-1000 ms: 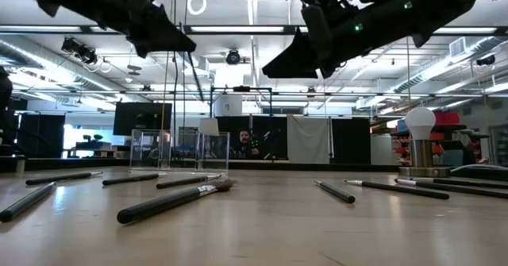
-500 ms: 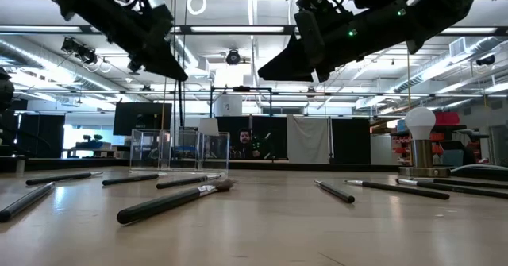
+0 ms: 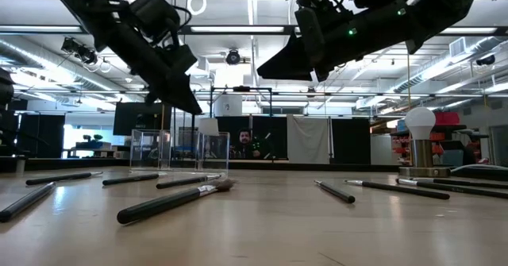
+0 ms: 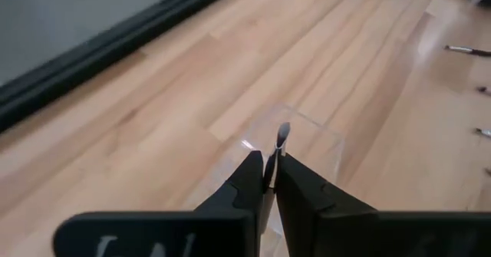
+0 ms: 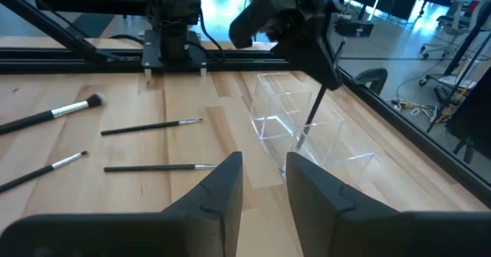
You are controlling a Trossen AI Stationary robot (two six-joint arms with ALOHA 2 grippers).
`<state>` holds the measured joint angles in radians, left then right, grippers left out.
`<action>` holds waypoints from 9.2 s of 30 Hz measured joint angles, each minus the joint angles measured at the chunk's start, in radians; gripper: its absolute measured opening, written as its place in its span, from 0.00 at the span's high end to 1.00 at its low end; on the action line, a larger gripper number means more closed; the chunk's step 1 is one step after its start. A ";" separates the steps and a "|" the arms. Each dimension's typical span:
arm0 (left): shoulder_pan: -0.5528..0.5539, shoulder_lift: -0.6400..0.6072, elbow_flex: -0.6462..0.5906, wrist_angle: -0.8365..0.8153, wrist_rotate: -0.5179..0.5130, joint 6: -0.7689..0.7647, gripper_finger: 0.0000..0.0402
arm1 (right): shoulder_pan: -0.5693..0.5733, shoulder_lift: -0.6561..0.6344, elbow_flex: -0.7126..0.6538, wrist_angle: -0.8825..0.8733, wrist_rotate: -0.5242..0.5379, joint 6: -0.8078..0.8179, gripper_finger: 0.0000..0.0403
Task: Pick & Place Makeup Brushes
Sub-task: Put the black eyeshadow brush into the transparent organizer, then put the black powder brush into the transparent organizer
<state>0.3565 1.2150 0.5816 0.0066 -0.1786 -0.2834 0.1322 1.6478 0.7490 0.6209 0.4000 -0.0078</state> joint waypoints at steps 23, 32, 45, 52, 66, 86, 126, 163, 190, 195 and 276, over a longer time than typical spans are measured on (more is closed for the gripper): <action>0.000 0.083 0.000 -0.007 -0.007 -0.035 0.89 | 0.000 0.000 0.000 -0.001 0.000 0.000 0.74; 0.000 0.050 0.000 0.000 -0.011 -0.007 0.86 | 0.000 0.000 0.000 -0.001 0.000 0.000 0.74; -0.022 -0.187 0.000 -0.113 0.073 0.059 0.63 | 0.000 0.000 0.001 -0.033 0.001 -0.003 0.74; -0.198 -0.256 0.000 -0.155 0.072 0.079 0.68 | 0.007 -0.023 0.001 -0.142 0.003 0.039 0.74; -0.561 -0.026 0.002 0.185 -0.162 0.219 0.75 | 0.217 -0.310 0.002 -0.613 0.009 0.405 0.74; -0.567 0.332 0.001 0.594 -0.158 0.217 0.75 | 0.365 -0.082 0.002 -0.892 0.092 0.934 0.53; -0.637 0.330 0.001 0.587 -0.108 0.191 0.75 | 0.506 0.309 0.002 -0.728 0.520 1.291 0.98; -0.614 0.330 0.000 1.074 0.311 0.474 0.41 | 0.414 0.082 0.003 0.466 0.267 -0.012 0.97; -0.631 0.330 0.042 1.149 0.226 0.445 0.90 | 0.399 0.081 0.004 0.501 0.226 -0.035 0.97; -0.629 0.330 0.042 1.139 0.227 0.445 0.94 | 0.399 0.081 0.004 0.497 0.227 -0.035 0.97; -0.032 -0.345 0.053 -0.564 -0.137 -0.113 0.60 | 0.404 0.024 0.004 -0.018 0.522 0.182 0.74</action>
<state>0.3244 0.8700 0.6344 -0.5578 -0.3158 -0.3968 0.5358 1.6718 0.7532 0.6030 0.9221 0.1740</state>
